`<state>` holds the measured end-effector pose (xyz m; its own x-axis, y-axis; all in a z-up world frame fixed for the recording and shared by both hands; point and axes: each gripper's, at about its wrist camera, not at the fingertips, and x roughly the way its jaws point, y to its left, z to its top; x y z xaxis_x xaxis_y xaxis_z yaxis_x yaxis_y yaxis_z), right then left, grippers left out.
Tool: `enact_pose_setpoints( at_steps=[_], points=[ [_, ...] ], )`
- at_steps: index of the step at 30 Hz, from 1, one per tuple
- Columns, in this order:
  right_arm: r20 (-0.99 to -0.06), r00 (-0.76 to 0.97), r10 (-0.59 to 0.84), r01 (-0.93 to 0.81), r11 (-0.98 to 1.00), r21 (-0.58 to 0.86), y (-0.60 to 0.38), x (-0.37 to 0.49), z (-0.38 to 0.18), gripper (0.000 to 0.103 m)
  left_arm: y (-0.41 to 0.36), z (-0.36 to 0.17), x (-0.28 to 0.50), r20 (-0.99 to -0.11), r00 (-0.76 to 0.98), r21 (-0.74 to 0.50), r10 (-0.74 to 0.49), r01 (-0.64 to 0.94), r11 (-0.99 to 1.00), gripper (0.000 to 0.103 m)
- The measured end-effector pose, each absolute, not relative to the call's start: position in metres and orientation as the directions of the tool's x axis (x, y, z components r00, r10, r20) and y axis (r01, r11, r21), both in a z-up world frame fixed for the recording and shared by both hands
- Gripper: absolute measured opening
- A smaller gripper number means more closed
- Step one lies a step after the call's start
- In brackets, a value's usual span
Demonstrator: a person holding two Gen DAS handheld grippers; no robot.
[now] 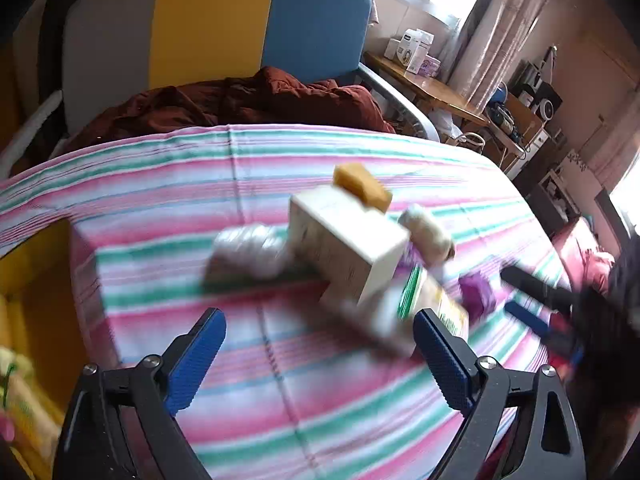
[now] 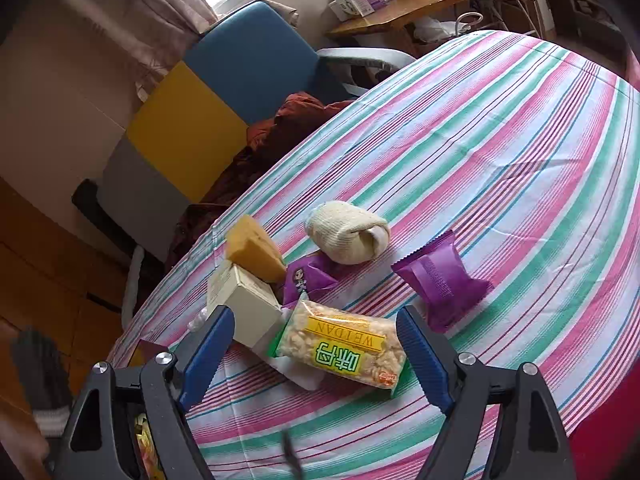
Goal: Organize objects
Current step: 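Grasp the white printed box with the left gripper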
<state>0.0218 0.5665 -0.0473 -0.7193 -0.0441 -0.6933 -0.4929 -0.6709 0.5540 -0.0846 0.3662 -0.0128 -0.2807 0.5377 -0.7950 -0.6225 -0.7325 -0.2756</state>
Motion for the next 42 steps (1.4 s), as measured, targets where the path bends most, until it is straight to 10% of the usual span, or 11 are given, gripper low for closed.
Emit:
enact_pose_setpoints(
  at_steps=[16,39,42],
  points=[
    [-0.654,-0.748,-0.114,-0.458,-0.624,0.633,0.572,0.022,-0.053,0.085,0.482,-0.051,-0.143,-0.891,-0.185,-0.222,0.414,-0.617,-0.755,0.1],
    [-0.668,-0.736,-0.109,-0.47,-0.629,0.619,0.57,0.021,-0.056,0.085,0.458,-0.055,-0.176,-0.893,-0.067,-0.375,0.445,-0.435,-0.818,0.101],
    [-0.669,-0.735,-0.111,-0.47,-0.629,0.62,0.571,0.02,-0.057,0.085,0.466,-0.059,-0.178,-0.911,-0.079,-0.335,0.405,-0.431,-0.838,0.088]
  ],
)
